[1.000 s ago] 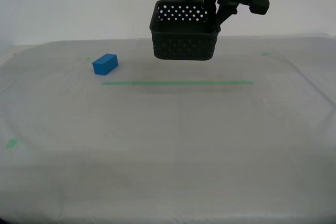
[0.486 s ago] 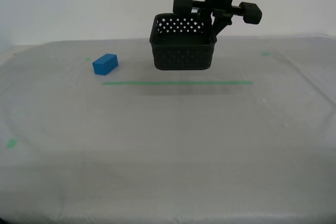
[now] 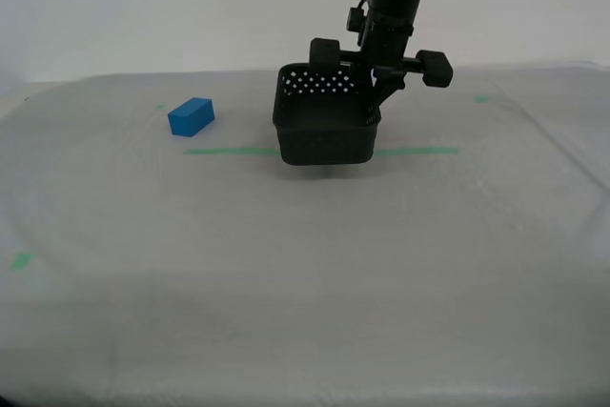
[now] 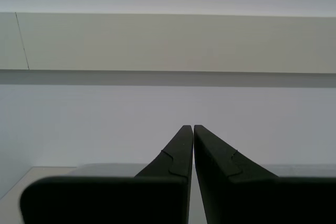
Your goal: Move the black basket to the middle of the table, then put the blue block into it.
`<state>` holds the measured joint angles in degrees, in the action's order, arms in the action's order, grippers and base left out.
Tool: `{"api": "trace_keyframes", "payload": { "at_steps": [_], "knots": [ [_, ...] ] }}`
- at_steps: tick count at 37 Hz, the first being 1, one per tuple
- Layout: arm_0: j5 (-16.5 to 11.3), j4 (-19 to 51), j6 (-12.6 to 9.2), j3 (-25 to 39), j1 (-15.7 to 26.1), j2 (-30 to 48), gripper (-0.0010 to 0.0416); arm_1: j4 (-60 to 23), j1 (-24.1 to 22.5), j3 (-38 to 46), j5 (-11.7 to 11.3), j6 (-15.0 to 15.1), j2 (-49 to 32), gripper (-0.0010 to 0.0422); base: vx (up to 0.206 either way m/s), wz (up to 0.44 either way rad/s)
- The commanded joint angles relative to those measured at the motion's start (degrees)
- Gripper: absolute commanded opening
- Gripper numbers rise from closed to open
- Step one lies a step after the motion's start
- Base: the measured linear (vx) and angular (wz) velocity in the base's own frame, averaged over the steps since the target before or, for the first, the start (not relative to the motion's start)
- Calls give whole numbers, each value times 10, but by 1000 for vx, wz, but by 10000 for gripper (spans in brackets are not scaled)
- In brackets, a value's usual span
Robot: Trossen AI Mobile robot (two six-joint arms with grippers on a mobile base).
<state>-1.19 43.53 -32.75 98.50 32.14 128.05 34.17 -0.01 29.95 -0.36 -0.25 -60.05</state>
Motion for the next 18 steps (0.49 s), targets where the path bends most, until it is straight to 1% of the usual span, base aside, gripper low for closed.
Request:
{"api": "trace_keyframes", "payload": {
  "at_steps": [1, 2, 8, 12, 18],
  "knots": [
    [5, -8, 0, 0, 0, 10, 0, 2, 0, 0, 0, 1, 0, 0, 0, 0],
    [9, -9, 0, 0, 0, 12, 0, 2, 0, 0, 0, 1, 0, 0, 0, 0],
    [10, -33, 0, 0, 0, 20, 0, 2, 0, 0, 0, 1, 0, 0, 0, 0],
    [30, -37, 0, 0, 0, 19, 0, 2, 0, 0, 0, 1, 0, 0, 0, 0],
    [30, -36, 0, 0, -2, 20, 0, 2, 0, 0, 0, 1, 0, 0, 0, 0]
  ]
}}
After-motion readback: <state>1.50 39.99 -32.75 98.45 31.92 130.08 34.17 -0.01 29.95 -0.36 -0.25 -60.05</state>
